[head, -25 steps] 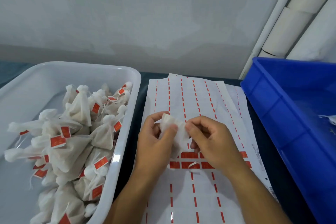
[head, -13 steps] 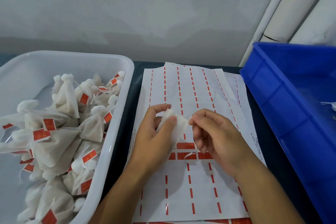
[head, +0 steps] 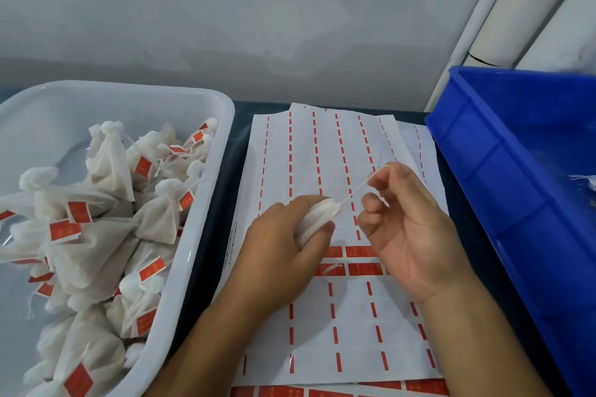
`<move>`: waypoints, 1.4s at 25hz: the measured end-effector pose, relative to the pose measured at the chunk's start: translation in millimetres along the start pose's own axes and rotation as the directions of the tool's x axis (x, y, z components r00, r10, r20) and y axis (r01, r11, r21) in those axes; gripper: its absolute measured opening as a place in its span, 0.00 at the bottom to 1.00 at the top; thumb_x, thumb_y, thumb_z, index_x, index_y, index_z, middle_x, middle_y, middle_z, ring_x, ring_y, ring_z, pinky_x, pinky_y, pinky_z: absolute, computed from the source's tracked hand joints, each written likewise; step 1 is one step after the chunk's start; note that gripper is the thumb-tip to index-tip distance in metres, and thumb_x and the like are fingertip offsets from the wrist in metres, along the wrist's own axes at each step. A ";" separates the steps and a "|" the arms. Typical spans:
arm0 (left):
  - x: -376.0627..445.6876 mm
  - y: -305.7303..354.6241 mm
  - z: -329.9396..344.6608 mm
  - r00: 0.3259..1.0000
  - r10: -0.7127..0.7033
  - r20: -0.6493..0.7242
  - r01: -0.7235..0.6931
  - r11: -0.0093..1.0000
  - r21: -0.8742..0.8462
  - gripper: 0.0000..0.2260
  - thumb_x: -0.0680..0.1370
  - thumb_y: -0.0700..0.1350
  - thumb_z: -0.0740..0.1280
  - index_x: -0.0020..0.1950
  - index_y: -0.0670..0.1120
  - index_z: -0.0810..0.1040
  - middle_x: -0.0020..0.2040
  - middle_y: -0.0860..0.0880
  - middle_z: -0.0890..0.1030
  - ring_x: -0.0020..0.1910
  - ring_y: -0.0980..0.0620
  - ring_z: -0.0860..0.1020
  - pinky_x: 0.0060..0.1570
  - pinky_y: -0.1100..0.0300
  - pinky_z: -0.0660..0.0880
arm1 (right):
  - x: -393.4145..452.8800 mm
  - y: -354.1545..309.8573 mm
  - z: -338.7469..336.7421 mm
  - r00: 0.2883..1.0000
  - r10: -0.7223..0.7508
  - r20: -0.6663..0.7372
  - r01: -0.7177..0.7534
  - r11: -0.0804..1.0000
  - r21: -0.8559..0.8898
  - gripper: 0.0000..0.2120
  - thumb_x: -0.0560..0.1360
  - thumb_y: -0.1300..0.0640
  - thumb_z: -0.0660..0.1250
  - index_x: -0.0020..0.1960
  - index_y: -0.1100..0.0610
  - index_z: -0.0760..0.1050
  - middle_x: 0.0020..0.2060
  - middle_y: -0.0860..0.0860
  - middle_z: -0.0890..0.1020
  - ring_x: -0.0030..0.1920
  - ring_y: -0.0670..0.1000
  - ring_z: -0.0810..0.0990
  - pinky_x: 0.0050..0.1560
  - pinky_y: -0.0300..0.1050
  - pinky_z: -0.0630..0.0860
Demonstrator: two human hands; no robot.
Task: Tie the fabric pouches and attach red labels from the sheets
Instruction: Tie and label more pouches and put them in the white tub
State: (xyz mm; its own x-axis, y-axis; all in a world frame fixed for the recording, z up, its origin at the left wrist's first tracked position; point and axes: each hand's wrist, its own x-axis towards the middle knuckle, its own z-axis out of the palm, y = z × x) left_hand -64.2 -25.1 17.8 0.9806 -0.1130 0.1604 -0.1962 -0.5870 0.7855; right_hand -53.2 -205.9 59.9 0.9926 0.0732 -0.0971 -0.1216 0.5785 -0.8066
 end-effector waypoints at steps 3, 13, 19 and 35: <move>-0.1 -0.4 1.4 0.998 0.060 0.007 -0.060 0.987 0.151 0.08 0.80 0.65 0.59 0.53 0.64 0.73 0.43 0.66 0.74 0.45 0.62 0.75 0.39 0.70 0.66 | -1.0 3.8 3.5 1.000 -0.009 0.016 0.011 0.991 -0.137 0.09 0.78 0.46 0.67 0.48 0.50 0.81 0.52 0.54 0.86 0.43 0.51 0.85 0.45 0.42 0.82; -5.0 12.6 1.9 0.992 0.117 -0.055 -0.108 0.983 0.151 0.21 0.80 0.65 0.61 0.72 0.67 0.64 0.60 0.67 0.71 0.57 0.65 0.72 0.44 0.75 0.69 | -4.2 1.1 6.6 0.984 -0.175 0.032 0.177 0.972 -0.154 0.10 0.80 0.50 0.64 0.46 0.50 0.83 0.43 0.53 0.85 0.43 0.50 0.85 0.47 0.42 0.83; -3.9 21.6 0.5 0.965 -0.177 0.196 0.241 0.892 -0.381 0.21 0.83 0.64 0.51 0.49 0.62 0.83 0.44 0.59 0.84 0.42 0.61 0.82 0.41 0.69 0.77 | -6.5 5.8 7.7 0.966 -0.242 0.088 0.257 0.922 -0.290 0.11 0.81 0.49 0.63 0.46 0.49 0.83 0.44 0.54 0.86 0.45 0.53 0.86 0.47 0.42 0.83; 4.2 26.1 -18.0 0.814 -0.308 0.493 0.542 0.098 -0.834 0.17 0.83 0.52 0.62 0.49 0.44 0.86 0.56 0.46 0.85 0.51 0.47 0.79 0.59 0.50 0.75 | -9.4 23.2 5.5 0.922 0.050 0.385 0.285 0.585 -0.759 0.09 0.80 0.46 0.65 0.48 0.48 0.82 0.44 0.49 0.86 0.49 0.54 0.86 0.50 0.50 0.85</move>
State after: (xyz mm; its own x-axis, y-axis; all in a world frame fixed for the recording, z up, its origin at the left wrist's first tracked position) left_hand -65.3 -26.5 49.7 0.8610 -0.3064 -0.4059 0.5082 0.5502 0.6626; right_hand -65.4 -188.7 45.3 0.9077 0.4088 0.0947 0.2141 -0.2571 -0.9424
